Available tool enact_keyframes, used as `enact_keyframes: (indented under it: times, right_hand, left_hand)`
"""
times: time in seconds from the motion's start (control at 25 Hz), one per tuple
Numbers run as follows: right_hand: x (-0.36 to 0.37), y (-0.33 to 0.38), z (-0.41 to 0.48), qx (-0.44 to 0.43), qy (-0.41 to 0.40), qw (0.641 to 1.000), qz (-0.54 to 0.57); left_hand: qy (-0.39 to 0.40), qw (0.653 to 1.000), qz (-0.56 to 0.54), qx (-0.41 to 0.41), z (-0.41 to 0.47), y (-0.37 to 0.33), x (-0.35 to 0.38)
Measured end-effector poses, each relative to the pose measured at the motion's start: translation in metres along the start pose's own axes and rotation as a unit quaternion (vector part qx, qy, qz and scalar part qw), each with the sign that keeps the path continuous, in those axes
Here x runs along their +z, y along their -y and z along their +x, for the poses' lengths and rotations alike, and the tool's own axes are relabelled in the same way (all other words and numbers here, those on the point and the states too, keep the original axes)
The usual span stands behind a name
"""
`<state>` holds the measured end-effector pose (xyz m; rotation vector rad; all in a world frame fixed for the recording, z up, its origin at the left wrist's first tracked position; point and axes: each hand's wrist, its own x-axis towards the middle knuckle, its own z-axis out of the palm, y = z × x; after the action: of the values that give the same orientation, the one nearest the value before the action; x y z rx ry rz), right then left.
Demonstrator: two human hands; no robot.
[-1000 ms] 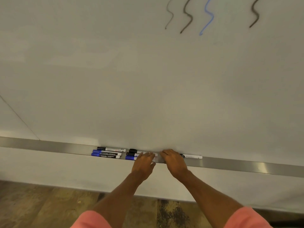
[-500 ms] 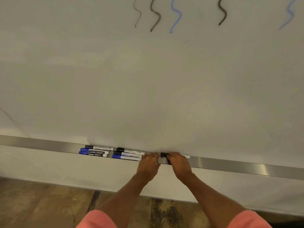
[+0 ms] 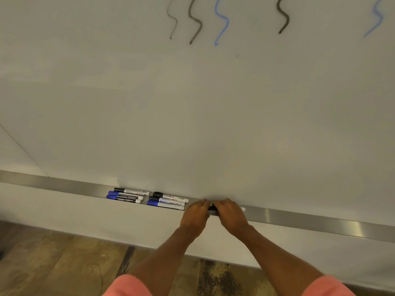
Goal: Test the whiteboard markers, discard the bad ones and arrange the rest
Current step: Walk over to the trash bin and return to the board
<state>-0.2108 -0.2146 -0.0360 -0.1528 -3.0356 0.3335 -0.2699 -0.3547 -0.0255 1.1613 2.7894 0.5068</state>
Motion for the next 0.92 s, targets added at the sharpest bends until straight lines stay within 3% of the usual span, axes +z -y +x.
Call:
enact_keyframes:
  times: [0.24,0.48,0.8,0.92]
  right_hand:
    - [-0.026,0.002,-0.006,-0.08,-0.022,0.997,0.013]
    - [-0.067,-0.002,-0.008,-0.053,0.004,0.999,0.012]
    - [-0.095,-0.007,-0.019,-0.068,-0.067,0.995,-0.041]
    - [-0.1,-0.008,-0.024,-0.061,-0.097,0.99,-0.079]
  left_hand:
    - [0.007,0.999,0.034,0.012,0.01,-0.008,-0.017]
    - [0.003,0.99,0.097,0.107,0.018,-0.023,-0.043]
    - [-0.012,0.985,0.073,0.158,0.024,-0.029,-0.065]
    - [-0.022,0.978,0.119,0.168,0.024,-0.03,-0.073]
